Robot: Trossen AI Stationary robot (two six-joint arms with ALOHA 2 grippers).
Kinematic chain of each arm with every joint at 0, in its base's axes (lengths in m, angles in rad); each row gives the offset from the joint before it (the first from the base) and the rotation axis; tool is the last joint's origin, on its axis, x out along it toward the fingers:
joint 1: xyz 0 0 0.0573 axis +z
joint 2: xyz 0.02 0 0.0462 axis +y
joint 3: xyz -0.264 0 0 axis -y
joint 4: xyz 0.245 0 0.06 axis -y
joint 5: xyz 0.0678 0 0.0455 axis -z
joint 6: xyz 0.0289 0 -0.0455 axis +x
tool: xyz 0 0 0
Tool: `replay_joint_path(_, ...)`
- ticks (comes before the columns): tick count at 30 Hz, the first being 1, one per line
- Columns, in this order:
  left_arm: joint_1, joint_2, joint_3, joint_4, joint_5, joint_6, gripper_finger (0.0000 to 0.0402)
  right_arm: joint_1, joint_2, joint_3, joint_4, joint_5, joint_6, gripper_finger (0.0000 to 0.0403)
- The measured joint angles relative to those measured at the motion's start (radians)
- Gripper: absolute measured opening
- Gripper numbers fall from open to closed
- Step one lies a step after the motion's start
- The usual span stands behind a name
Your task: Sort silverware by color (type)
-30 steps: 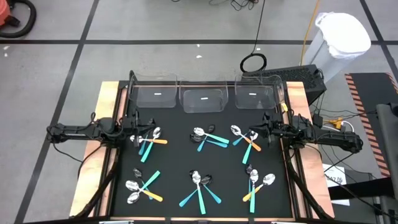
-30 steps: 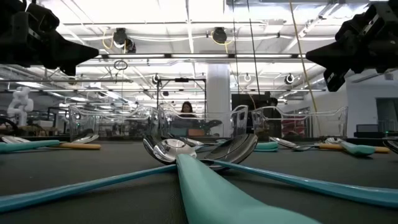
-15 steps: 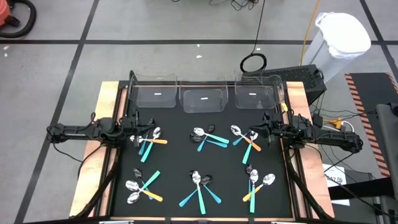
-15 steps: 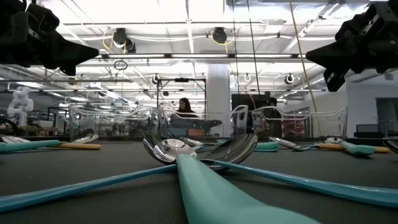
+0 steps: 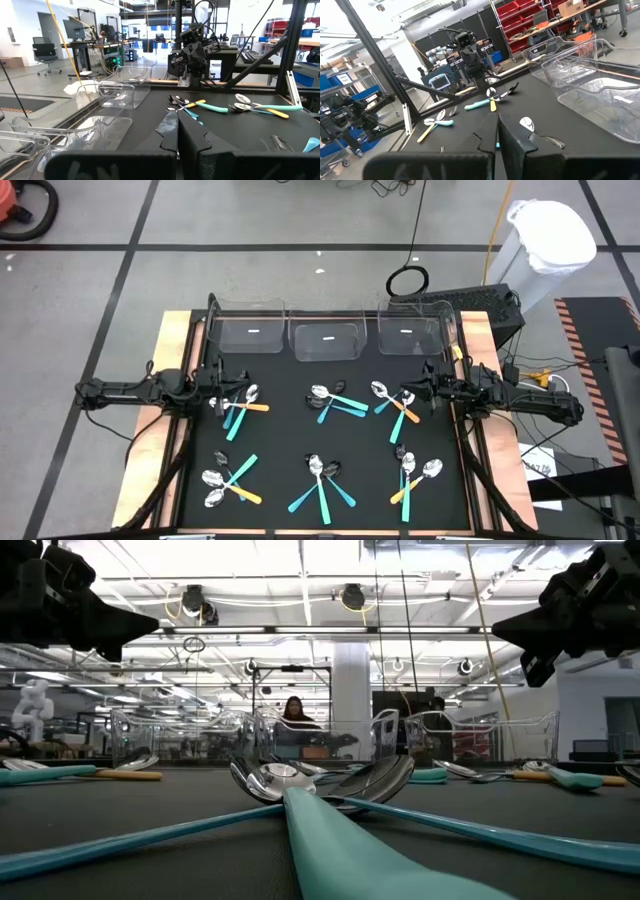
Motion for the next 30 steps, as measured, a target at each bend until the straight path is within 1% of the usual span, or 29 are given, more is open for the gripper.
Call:
replay_joint_path(4, 0.0, 0.0, 0.0, 0.0, 0.0, 0.0, 0.0002, 0.0, 0.0, 0.0, 0.014, 0.004, 0.003, 0.0013)
replay_joint_path(5, 0.0, 0.0, 0.0, 0.0, 0.0, 0.0, 0.0002, 0.0, 0.0, 0.0, 0.024, 0.024, -0.001, 0.0013)
replay_joint_path(7, 0.0, 0.0, 0.0, 0.0, 0.0, 0.0, 0.0002, 0.0, 0.0, 0.0, 0.05, 0.097, 0.031, 0.0013)
replay_joint_path(11, 0.0, 0.0, 0.0, 0.001, -0.006, 0.008, 0.0002, 0.0, 0.0, 0.0, 0.11, 0.242, 0.202, 0.0013)
replay_joint_path(13, 0.0, 0.0, 0.0, 0.011, -0.058, 0.037, 0.0002, 0.0, 0.003, 0.0, 0.112, 0.292, 0.257, 0.0013)
replay_joint_path(15, 0.0, 0.0, 0.0, 0.033, -0.083, 0.053, 0.0002, 0.0, 0.007, 0.0, 0.109, 0.312, 0.293, 0.0016)
replay_joint_path(18, 0.0, 0.0, 0.0, 0.052, -0.085, 0.051, 0.0002, 0.0, 0.033, 0.02, 0.103, 0.313, 0.354, 0.0027)
replay_joint_path(21, 0.0, 0.0, 0.0, 0.089, -0.076, 0.052, 0.0002, 0.0, 0.097, 0.06, 0.078, 0.312, 0.371, 0.0044)
replay_joint_path(23, 0.0, 0.0, 0.0, 0.127, -0.082, 0.049, 0.0002, 0.0, 0.162, 0.117, 0.086, 0.316, 0.397, 0.0056)
replay_joint_path(26, 0.0, 0.0, 0.0, 0.185, -0.093, -0.069, 0.0002, 0.0, 0.281, 0.222, 0.035, 0.318, 0.433, 0.007)
replay_joint_path(28, 0.0, 0.0, 0.0, 0.21, -0.148, -0.196, 0.0002, 0.0, 0.378, 0.3, -0.059, 0.321, 0.451, 0.0075)
replay_joint_path(30, 0.0, 0.0, 0.0, 0.212, -0.206, -0.34, 0.0002, 0.0, 0.474, 0.391, -0.159, 0.351, 0.486, 0.0077)
